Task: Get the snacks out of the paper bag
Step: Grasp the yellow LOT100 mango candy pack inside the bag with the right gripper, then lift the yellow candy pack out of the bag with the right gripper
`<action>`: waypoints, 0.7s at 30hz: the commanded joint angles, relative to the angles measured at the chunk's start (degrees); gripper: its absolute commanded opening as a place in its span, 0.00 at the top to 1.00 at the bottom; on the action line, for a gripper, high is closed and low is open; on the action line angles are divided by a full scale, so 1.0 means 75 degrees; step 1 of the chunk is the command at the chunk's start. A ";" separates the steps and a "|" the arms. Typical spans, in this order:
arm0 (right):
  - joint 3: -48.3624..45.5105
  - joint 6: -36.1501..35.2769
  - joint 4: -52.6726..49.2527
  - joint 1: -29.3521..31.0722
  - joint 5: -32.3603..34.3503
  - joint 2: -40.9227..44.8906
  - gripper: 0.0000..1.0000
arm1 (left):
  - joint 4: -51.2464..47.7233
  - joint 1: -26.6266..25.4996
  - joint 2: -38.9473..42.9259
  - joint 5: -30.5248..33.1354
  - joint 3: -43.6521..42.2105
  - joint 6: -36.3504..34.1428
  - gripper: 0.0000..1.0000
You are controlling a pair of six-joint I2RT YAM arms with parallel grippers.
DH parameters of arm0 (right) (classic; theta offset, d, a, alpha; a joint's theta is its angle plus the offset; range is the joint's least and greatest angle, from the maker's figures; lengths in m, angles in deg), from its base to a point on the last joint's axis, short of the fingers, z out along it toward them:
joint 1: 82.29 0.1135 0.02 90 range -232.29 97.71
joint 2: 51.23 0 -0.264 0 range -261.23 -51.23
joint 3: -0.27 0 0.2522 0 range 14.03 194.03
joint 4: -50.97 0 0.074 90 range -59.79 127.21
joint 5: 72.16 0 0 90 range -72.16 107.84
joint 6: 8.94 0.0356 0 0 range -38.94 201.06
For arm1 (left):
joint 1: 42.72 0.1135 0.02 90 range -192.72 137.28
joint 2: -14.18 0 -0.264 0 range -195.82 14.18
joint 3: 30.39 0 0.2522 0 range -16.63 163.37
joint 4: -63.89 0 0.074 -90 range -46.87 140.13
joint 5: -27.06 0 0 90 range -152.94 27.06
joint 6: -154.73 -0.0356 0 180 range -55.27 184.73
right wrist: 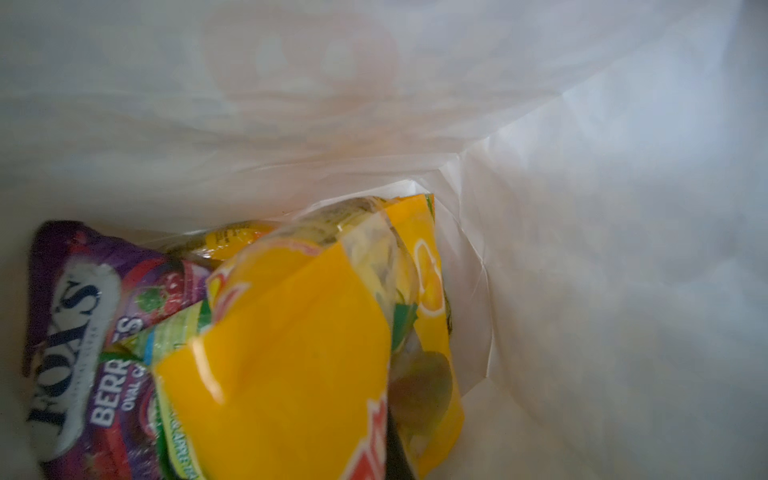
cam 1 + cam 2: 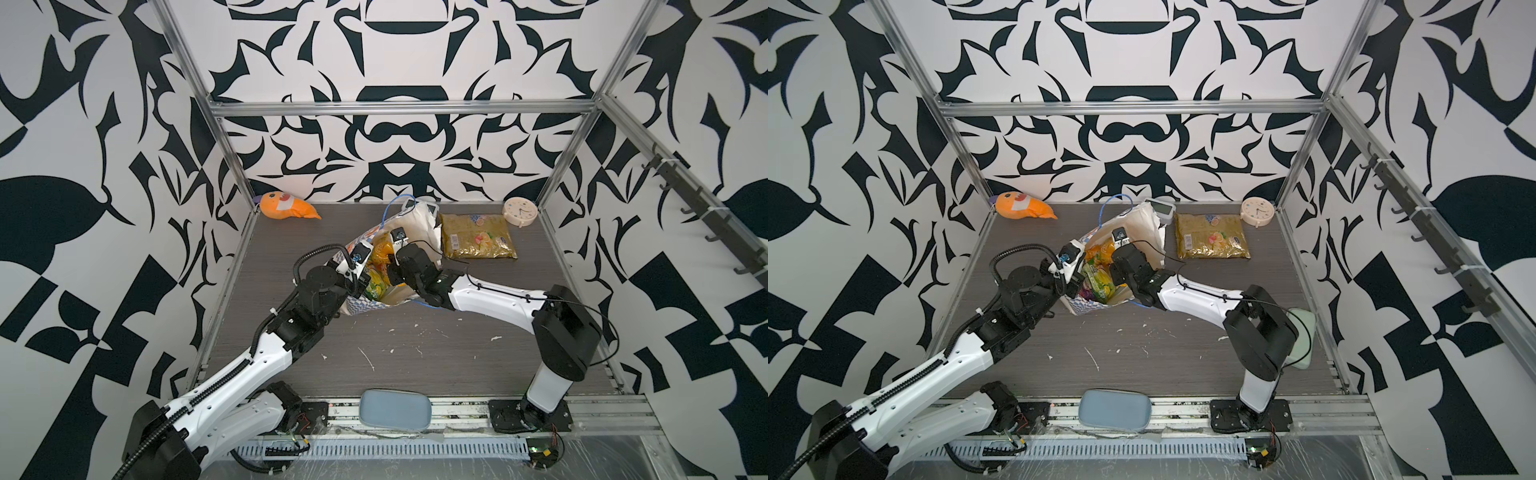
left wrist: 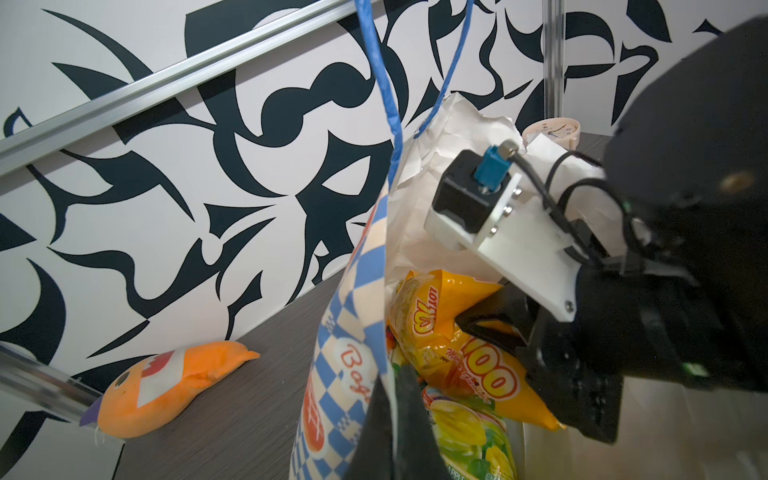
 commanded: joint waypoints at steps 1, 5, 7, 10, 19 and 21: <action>0.0093 -0.0119 0.1196 -0.0091 -0.0700 0.0916 0.94 | 0.0646 -0.0083 -0.0005 -0.0206 0.0111 -0.0034 1.00; 0.0116 -0.0113 0.0908 -0.0327 -0.1350 0.1512 0.94 | 0.0646 -0.0083 -0.0114 -0.0208 0.0169 -0.0057 1.00; 0.0261 -0.0176 0.0618 -0.0446 -0.1753 0.1750 0.94 | 0.0660 -0.0083 -0.0130 -0.0187 0.0168 -0.0058 1.00; 0.0359 -0.0446 0.0244 -0.0509 -0.2002 0.2162 0.94 | 0.0682 -0.0083 -0.0160 -0.0154 0.0189 -0.0069 1.00; 0.0431 -0.0651 -0.1112 -0.1154 -0.2435 0.3746 0.94 | 0.0657 -0.0083 -0.0098 0.0003 0.0179 -0.0080 1.00; 0.0419 -0.0721 -0.1426 -0.1290 -0.2318 0.4080 0.94 | 0.0650 -0.0092 -0.0115 0.0040 0.0183 -0.0122 1.00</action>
